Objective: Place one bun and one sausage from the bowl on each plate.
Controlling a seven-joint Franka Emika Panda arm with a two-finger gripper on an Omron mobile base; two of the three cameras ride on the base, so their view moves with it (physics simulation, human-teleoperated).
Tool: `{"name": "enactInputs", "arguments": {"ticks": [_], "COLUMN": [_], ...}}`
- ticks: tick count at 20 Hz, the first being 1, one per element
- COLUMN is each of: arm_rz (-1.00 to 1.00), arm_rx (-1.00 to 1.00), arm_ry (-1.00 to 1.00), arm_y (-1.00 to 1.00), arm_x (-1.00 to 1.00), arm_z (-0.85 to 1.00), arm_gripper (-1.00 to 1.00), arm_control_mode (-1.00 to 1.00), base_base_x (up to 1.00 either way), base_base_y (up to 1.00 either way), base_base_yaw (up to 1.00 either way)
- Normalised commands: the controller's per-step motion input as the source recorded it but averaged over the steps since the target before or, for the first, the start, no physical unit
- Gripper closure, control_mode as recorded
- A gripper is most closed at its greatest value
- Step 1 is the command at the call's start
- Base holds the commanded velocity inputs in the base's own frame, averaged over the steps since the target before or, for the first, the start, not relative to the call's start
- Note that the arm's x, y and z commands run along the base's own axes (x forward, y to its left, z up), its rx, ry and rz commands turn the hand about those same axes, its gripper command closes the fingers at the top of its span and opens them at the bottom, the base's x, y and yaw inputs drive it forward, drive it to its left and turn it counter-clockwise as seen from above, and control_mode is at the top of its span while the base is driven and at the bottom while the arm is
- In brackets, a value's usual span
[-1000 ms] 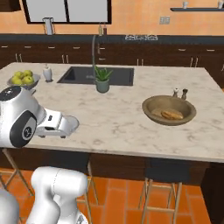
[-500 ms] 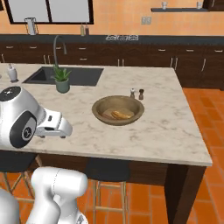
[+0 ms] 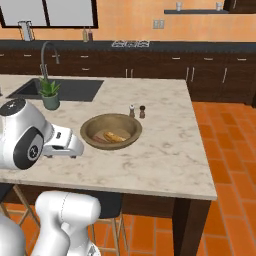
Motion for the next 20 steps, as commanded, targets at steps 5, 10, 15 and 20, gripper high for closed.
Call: {"name": "enactInputs", "arguments": {"ticks": [5, 10, 15, 20], "arm_rz": [0.00, 0.00, 0.12, 0.11], "arm_rx": [0.00, 0.00, 0.00, 0.00], "arm_ry": [0.00, 0.00, 0.05, 0.26], "arm_y": [0.00, 0.00, 0.02, -0.03], "arm_x": [0.00, 0.00, 0.35, 0.90], "arm_z": [0.00, 0.00, 0.37, 0.69], "arm_gripper": [-1.00, -1.00, -1.00, -1.00], "arm_control_mode": [1.00, 1.00, -1.00, -1.00], "base_base_x": [0.50, 0.50, 0.00, 0.00], "base_base_y": [0.22, 0.22, 0.00, 0.00], "base_base_yaw": [0.00, 0.00, 0.03, 0.00]}}
